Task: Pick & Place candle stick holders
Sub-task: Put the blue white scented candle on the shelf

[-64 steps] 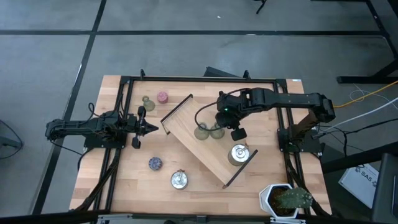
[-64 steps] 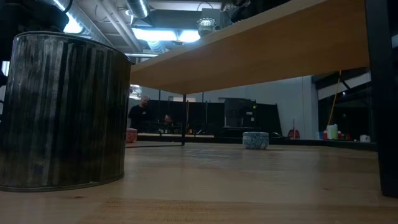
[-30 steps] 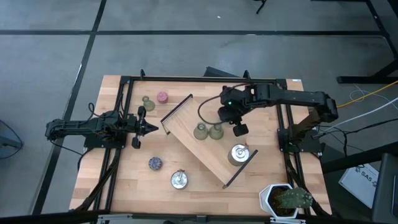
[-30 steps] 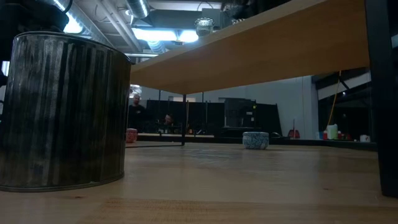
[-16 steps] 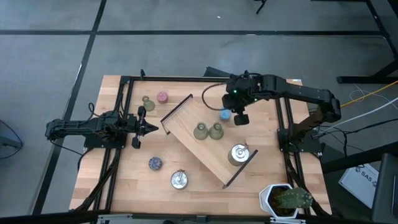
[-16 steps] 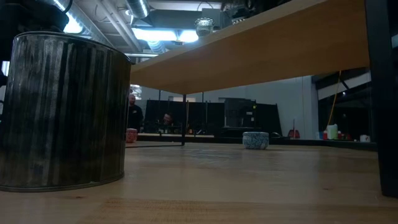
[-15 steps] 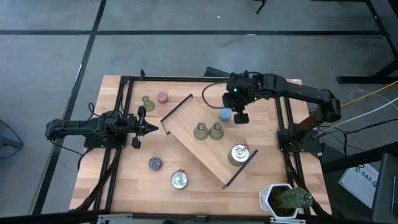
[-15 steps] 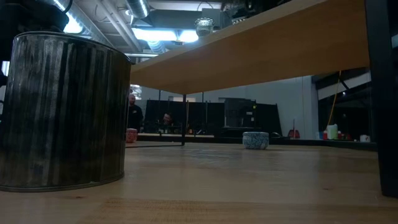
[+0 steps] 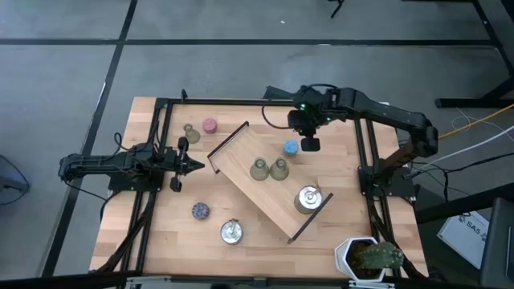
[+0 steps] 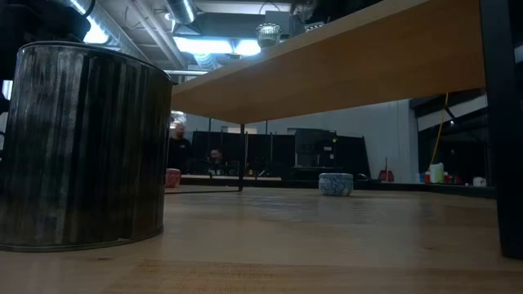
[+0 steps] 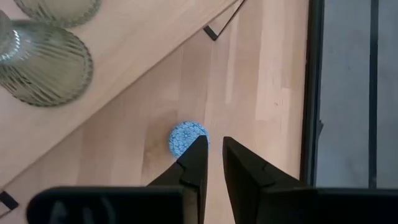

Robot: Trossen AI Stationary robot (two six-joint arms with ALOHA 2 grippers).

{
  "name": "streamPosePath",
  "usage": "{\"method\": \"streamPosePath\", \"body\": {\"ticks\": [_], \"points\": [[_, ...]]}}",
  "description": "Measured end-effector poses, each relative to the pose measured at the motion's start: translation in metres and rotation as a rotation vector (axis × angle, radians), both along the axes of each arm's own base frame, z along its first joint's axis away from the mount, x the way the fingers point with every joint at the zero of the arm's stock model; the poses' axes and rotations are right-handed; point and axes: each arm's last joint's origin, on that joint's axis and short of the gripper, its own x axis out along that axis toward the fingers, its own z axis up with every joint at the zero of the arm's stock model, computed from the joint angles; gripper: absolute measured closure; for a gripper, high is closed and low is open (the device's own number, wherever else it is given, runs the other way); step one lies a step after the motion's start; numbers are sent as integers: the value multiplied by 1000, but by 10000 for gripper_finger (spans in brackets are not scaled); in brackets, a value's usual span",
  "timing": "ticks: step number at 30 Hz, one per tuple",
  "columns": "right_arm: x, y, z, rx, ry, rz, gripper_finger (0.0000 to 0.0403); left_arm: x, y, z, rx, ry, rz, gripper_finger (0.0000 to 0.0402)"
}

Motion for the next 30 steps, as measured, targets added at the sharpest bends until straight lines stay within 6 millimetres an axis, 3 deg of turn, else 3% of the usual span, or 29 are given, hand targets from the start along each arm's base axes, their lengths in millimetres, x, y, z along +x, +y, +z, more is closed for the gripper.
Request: {"method": "streamPosePath", "body": {"ticks": [7, 18, 30], "points": [[3, -5, -8, -8, 12, 12, 338, 0, 0, 0, 0, 0, 0, 398], [-7, -12, -54, 83, 76, 4, 246, 0, 0, 0, 0, 0, 0, 398], [-5, -14, -60, 110, 47, -63, 155, 0, 0, 0, 0, 0, 0, 398]]}}
